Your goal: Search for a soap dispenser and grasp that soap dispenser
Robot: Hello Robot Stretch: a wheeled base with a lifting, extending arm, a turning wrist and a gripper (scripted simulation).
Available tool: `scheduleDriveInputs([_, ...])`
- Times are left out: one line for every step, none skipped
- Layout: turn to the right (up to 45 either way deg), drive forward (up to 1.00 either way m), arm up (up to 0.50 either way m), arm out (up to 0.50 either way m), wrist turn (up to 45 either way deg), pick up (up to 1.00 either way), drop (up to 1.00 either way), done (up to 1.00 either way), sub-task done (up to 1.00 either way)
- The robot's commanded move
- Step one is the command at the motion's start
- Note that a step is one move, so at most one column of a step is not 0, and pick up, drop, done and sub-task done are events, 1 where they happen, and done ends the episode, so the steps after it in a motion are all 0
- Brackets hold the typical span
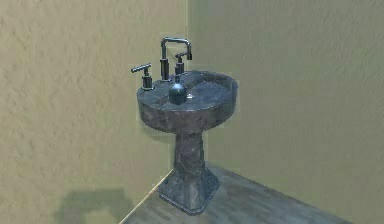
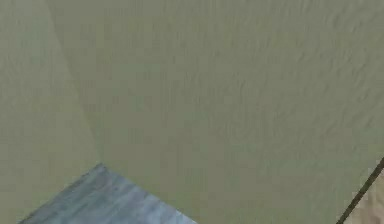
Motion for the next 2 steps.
scheduleDriveInputs([12.0,0.0,0.0,0.0,0.0,0.0,0.0,0.0,0.0])
scheduleDriveInputs([0.0,0.2,0.0,0.0,0.0,0.0,0.0,0.0,0.0])
